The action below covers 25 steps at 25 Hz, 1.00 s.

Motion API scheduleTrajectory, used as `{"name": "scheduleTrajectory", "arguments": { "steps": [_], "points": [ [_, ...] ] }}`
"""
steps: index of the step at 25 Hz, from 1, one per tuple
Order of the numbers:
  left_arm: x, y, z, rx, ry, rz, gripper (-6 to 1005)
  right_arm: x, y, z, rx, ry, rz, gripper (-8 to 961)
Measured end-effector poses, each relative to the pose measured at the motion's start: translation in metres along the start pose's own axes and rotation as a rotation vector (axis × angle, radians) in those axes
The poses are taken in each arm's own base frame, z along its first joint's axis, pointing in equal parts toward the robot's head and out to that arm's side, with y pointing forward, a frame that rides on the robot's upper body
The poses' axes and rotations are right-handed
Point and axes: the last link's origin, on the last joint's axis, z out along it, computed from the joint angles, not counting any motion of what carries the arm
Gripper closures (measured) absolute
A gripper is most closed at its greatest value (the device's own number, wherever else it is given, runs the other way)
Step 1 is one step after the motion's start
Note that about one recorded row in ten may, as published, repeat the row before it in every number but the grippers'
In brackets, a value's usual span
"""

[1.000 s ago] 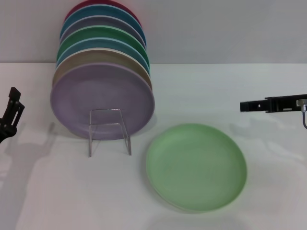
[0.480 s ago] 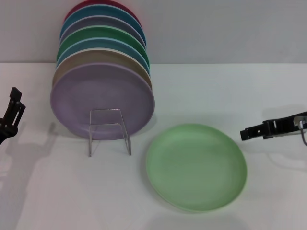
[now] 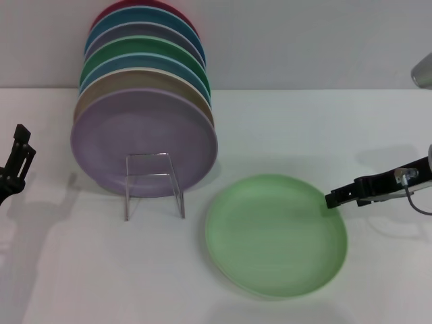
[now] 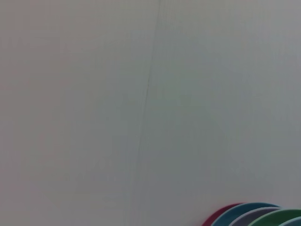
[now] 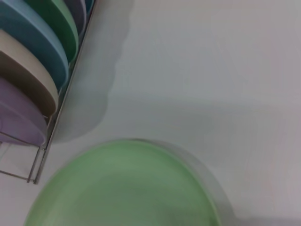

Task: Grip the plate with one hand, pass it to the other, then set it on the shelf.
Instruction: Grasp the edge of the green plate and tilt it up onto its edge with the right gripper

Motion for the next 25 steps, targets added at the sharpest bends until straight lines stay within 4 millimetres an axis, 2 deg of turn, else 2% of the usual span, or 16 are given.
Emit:
{"name": "scheduleTrajectory", "arguments": {
  "steps": [25],
  "points": [
    [0.000,0.002,0.002,-0.008,0.003,-0.003,215,0.006,-0.006,0.025,-0.001,0.071,0.034,279]
  ]
}}
